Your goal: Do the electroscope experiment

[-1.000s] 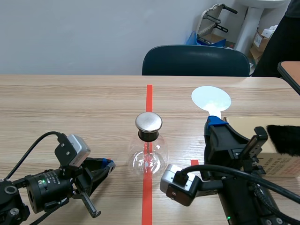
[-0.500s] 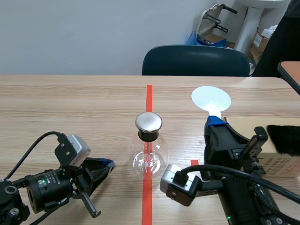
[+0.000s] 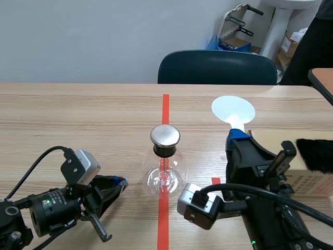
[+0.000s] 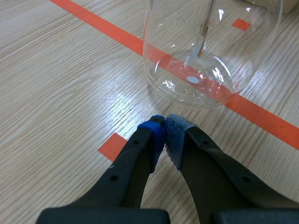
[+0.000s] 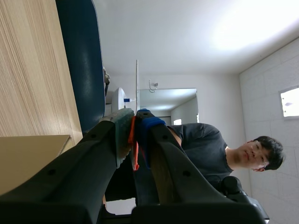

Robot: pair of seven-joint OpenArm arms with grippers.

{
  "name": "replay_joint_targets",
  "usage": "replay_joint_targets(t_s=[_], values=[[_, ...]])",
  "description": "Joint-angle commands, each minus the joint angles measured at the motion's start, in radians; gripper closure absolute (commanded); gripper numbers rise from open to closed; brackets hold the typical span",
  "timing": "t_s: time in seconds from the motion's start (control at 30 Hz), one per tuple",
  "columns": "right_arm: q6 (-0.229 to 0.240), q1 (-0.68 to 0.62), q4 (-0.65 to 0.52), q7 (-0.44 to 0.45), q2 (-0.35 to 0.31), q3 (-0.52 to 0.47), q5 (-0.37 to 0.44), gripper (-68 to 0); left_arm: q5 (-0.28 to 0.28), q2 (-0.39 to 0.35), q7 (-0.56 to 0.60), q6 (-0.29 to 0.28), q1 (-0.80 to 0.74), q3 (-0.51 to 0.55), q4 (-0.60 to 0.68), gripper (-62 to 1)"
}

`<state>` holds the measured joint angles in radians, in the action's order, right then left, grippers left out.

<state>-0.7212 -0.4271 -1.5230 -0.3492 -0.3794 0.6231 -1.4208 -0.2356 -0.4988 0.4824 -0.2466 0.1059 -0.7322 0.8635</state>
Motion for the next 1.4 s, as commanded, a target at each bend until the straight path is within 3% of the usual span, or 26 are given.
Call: replay_joint_targets(t_s=[0.0, 0.5, 0.67, 1.37], values=[[-0.011, 0.014, -0.003, -0.003, -0.009, -0.005, 0.009, -1.1, -0.006, 0.005, 0.014, -0.002, 0.005, 0.0, 0.017, -3.6], [-0.01, 0.014, -0.003, -0.003, -0.009, -0.005, 0.014, -1.0, -0.006, 0.005, 0.015, -0.002, 0.005, 0.0, 0.017, -3.6], [0.031, 0.014, -0.003, 0.01, -0.009, -0.005, 0.015, -1.0, -0.006, 0.005, 0.015, -0.002, 0.005, 0.0, 0.017, -3.6], [0.034, 0.014, -0.003, 0.393, -0.011, -0.005, 0.014, -1.0, -0.006, 0.016, 0.015, -0.003, 0.005, 0.0, 0.017, -3.6]])
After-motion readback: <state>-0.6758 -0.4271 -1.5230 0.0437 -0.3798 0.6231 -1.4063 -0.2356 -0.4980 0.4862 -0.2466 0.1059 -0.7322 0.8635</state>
